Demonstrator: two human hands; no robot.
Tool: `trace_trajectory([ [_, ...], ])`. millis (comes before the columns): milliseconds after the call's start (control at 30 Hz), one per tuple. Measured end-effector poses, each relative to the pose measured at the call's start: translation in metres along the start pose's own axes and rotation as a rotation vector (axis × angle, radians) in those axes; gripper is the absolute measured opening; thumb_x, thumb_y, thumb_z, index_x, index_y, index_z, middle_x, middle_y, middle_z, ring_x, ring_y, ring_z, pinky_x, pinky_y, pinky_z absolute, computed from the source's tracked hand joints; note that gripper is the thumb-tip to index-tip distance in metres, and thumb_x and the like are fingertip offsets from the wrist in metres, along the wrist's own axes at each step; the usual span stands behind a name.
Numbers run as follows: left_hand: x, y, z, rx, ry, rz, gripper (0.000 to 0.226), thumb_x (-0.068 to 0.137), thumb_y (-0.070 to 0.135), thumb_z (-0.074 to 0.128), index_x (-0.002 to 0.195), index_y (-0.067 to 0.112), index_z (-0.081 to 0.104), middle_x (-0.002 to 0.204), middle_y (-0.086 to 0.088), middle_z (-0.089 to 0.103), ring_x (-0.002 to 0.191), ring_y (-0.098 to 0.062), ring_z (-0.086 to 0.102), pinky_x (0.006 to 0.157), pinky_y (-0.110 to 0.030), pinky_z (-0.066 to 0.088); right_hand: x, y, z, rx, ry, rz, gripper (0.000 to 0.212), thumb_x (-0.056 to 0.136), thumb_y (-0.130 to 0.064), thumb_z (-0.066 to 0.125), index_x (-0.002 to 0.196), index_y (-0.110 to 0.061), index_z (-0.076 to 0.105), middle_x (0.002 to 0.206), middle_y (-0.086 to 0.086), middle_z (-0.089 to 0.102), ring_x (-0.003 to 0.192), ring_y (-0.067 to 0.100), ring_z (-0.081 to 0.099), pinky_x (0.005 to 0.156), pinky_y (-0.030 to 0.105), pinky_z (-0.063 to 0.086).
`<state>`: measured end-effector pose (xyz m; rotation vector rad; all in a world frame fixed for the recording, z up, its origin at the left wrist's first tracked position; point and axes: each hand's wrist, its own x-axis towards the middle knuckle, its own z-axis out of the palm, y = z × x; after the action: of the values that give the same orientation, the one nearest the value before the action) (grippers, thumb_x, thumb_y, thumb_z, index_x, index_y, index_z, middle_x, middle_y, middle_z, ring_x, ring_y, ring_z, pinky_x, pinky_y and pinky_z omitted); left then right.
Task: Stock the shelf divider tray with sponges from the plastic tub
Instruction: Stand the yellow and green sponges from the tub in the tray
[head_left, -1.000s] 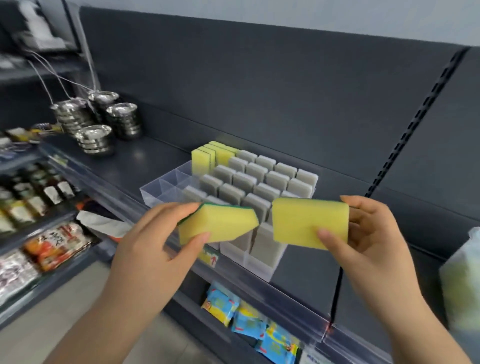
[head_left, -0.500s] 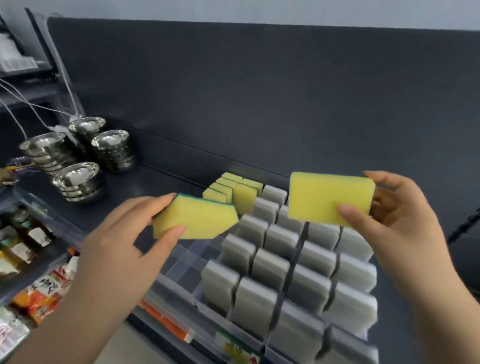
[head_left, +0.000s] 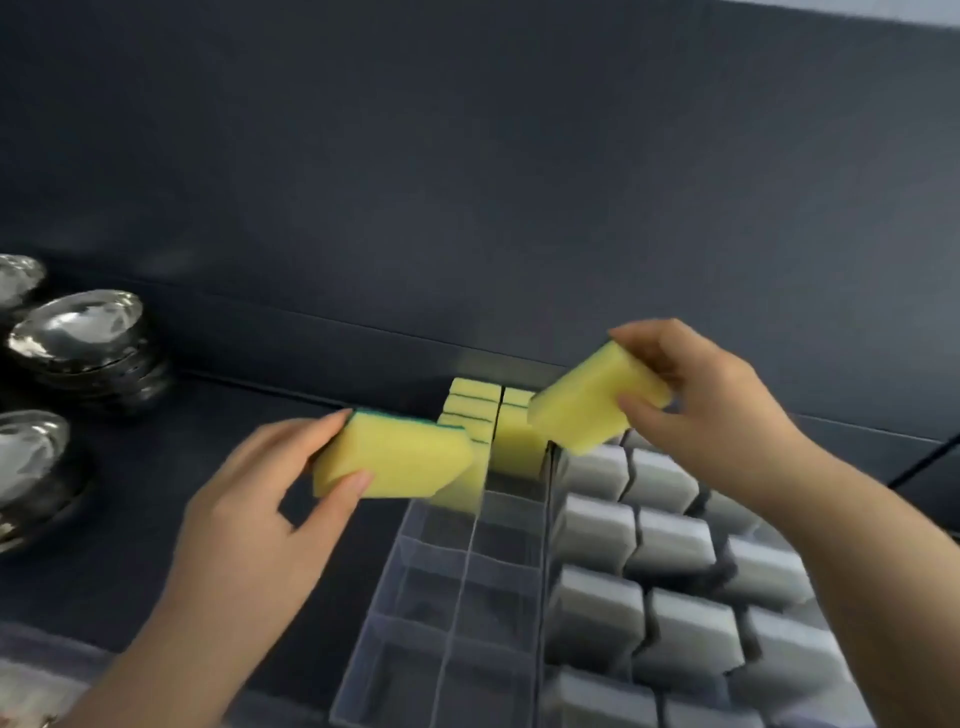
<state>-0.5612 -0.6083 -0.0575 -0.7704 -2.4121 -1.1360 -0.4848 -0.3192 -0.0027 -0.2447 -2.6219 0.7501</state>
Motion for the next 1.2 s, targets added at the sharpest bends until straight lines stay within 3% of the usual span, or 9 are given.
trace_trajectory([
  [100, 0.03, -0.028, -0.007, -0.048, -0.076, 0.061, 0.045, 0.074, 0.026, 0.065, 0.117, 0.016, 0.063, 0.107, 0.013, 0.058, 0.094, -0.002, 0.054, 0.084, 0.001, 0.032, 0.018, -0.007, 0.03, -0.073, -0.044, 0.071, 0.048, 0.078, -0.007, 0.063, 0.119, -0.031, 0.052, 0.106, -0.016, 0.051, 0.095, 0.003, 0.046, 0.075, -0.001, 0.03],
  [233, 0.057, -0.049, -0.008, -0.12, -0.139, 0.13, 0.043, 0.076, 0.028, 0.063, 0.118, 0.02, 0.062, 0.107, 0.021, 0.056, 0.094, 0.0, 0.054, 0.078, 0.002, 0.034, 0.03, -0.007, 0.061, -0.168, -0.094, 0.147, 0.047, 0.081, -0.01, 0.062, 0.123, -0.025, 0.05, 0.12, -0.007, 0.054, 0.109, 0.012, 0.049, 0.088, 0.017, 0.034],
  [400, 0.071, -0.063, 0.0, -0.162, -0.212, 0.185, 0.043, 0.075, 0.025, 0.064, 0.117, 0.015, 0.063, 0.107, 0.009, 0.06, 0.093, -0.003, 0.055, 0.08, -0.001, 0.035, 0.034, -0.003, 0.083, -0.321, -0.131, 0.263, 0.048, 0.082, -0.009, 0.056, 0.127, -0.024, 0.046, 0.126, -0.003, 0.052, 0.118, 0.017, 0.042, 0.081, 0.02, 0.029],
  [600, 0.073, -0.069, 0.005, -0.178, -0.265, 0.221, 0.042, 0.076, 0.024, 0.072, 0.115, 0.01, 0.064, 0.107, 0.001, 0.062, 0.094, -0.006, 0.055, 0.084, -0.009, 0.039, 0.037, -0.001, 0.094, -0.336, -0.217, 0.315, 0.049, 0.083, -0.009, 0.054, 0.129, -0.024, 0.043, 0.131, 0.0, 0.048, 0.12, 0.02, 0.04, 0.092, 0.029, 0.038],
  [900, 0.064, -0.073, -0.002, -0.133, -0.219, 0.162, 0.044, 0.073, 0.024, 0.065, 0.117, 0.015, 0.063, 0.108, 0.005, 0.062, 0.095, -0.008, 0.056, 0.079, -0.007, 0.039, 0.044, 0.001, 0.094, -0.26, -0.292, 0.297, 0.05, 0.081, -0.011, 0.057, 0.127, -0.025, 0.045, 0.127, 0.0, 0.05, 0.111, 0.021, 0.048, 0.089, 0.031, 0.044],
  [1033, 0.057, -0.074, -0.003, -0.114, -0.163, 0.154, 0.04, 0.081, 0.032, 0.07, 0.117, 0.016, 0.063, 0.108, 0.006, 0.061, 0.094, -0.009, 0.057, 0.075, -0.009, 0.041, 0.045, 0.003, 0.098, -0.42, -0.357, 0.222, 0.048, 0.082, -0.016, 0.059, 0.127, -0.024, 0.046, 0.124, 0.0, 0.049, 0.118, 0.019, 0.04, 0.09, 0.029, 0.038],
  [1200, 0.05, -0.073, -0.009, -0.106, -0.14, 0.144, 0.049, 0.078, 0.043, 0.053, 0.118, 0.018, 0.062, 0.109, 0.012, 0.059, 0.095, -0.007, 0.057, 0.079, -0.006, 0.039, 0.05, 0.003, 0.106, -0.601, -0.383, 0.063, 0.042, 0.082, -0.022, 0.062, 0.121, -0.024, 0.046, 0.123, -0.002, 0.046, 0.117, 0.019, 0.039, 0.08, 0.022, 0.027],
])
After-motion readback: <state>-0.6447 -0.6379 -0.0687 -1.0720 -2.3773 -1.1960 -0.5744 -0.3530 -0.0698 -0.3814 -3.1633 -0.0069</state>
